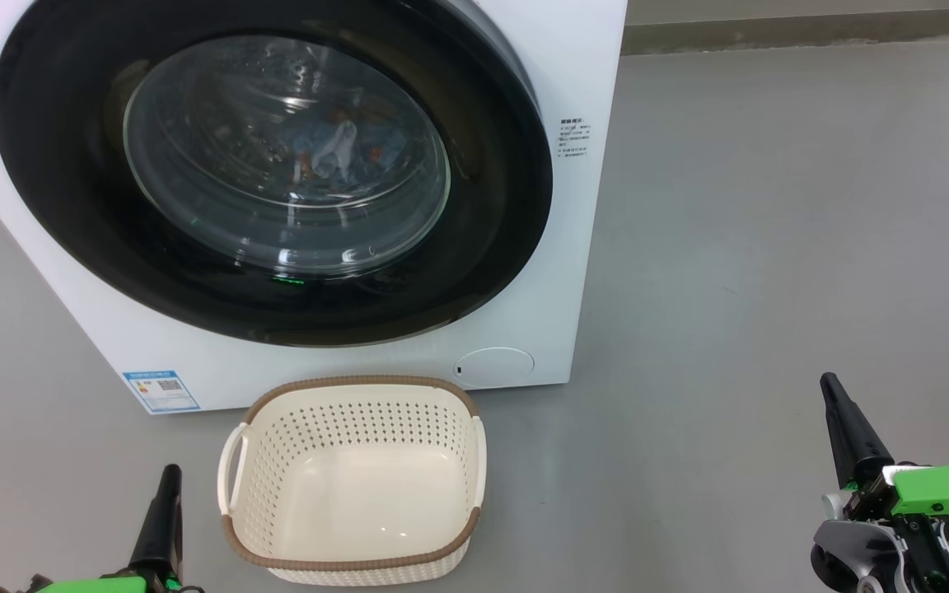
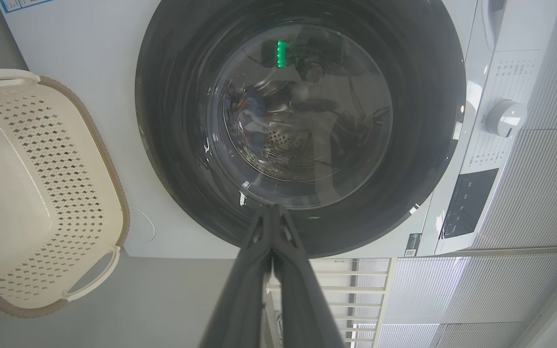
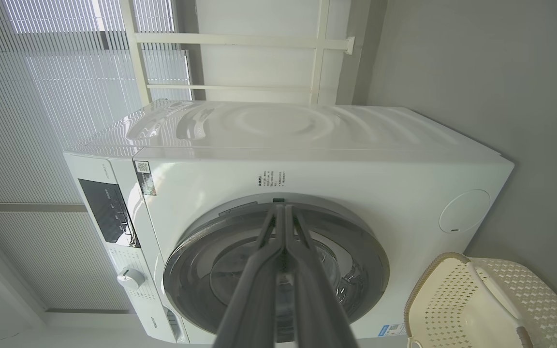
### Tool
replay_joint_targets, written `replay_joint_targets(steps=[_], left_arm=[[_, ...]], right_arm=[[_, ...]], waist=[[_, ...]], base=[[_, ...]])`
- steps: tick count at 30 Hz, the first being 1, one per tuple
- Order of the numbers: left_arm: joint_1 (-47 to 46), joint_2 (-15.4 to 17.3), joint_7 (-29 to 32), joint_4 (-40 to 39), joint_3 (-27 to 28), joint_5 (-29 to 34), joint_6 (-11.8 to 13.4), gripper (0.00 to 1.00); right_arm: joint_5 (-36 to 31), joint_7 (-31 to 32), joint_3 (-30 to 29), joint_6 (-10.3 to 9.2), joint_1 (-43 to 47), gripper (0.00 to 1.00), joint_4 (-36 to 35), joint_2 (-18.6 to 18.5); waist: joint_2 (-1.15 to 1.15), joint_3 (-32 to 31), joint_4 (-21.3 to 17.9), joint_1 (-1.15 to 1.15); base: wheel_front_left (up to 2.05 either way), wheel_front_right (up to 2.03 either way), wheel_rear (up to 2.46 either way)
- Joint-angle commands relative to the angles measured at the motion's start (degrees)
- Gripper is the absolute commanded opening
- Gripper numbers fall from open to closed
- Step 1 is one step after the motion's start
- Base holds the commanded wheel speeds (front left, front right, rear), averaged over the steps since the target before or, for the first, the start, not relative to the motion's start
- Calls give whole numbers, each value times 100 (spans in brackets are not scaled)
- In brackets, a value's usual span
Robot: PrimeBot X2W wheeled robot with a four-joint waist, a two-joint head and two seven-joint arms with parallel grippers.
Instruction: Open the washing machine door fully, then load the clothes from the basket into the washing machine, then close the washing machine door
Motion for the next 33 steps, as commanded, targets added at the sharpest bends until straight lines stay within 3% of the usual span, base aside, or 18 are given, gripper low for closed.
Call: replay_joint_targets(steps=[1,33], left_arm=[[-273,48,41,-160,187,-45,-38,0],[-273,48,40,-160,186,-46,-39,0]], right_arm=[[3,30,102,2,-21,0,-177,-54],[2,30,102,2,-21,0,-177,-53]], waist=[[0,0,0,0],[0,0,0,0]], base=[[0,0,0],[0,0,0]])
